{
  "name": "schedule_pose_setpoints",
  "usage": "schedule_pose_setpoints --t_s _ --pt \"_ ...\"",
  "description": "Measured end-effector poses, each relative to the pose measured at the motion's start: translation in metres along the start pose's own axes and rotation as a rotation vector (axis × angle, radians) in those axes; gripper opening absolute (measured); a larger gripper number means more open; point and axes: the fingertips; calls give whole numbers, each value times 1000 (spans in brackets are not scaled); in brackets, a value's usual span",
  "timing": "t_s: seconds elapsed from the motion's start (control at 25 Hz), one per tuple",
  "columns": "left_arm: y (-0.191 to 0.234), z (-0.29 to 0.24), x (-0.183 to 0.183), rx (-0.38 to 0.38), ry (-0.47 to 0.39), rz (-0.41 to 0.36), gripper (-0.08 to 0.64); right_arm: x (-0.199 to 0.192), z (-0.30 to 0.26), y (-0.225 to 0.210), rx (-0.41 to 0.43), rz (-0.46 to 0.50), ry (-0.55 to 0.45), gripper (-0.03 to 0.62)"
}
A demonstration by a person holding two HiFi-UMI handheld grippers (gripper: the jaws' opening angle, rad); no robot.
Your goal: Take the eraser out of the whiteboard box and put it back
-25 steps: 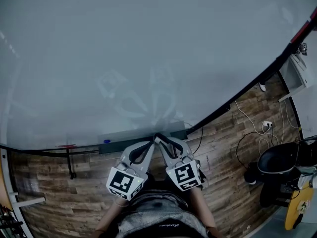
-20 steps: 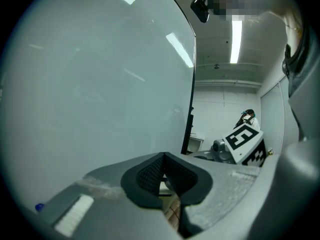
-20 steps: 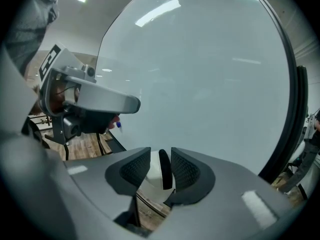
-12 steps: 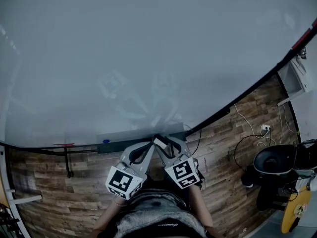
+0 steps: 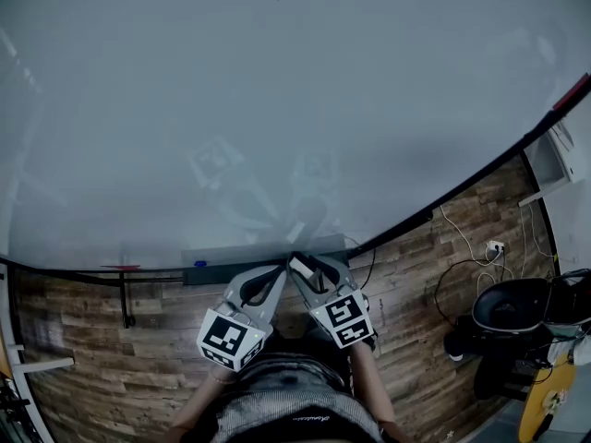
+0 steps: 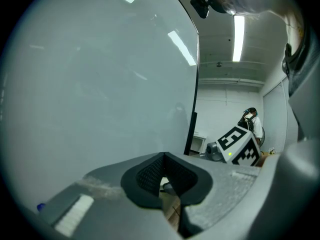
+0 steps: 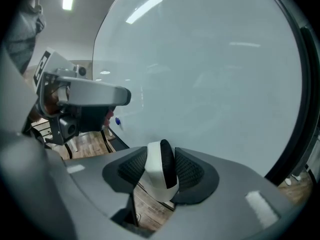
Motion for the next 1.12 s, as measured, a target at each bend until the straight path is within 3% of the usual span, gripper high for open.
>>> schedule_pose_setpoints --t_s 0.32,0.68,1.12 --pt "3 4 -4 6 8 8 0 -2 -2 1 18 33 7 192" --pt "6 9 -7 15 14 14 2 -3 -1 -1 -7 -23 -22 170" --pt "2 15 -9 27 36 -30 2 -5 1 4 -20 -21 -29 158"
Point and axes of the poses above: the fingertips, and each gripper's own axes: z backward along the fingers, y to its left, x out of its top, and after that the axes turned 10 degrees about z, right-handed
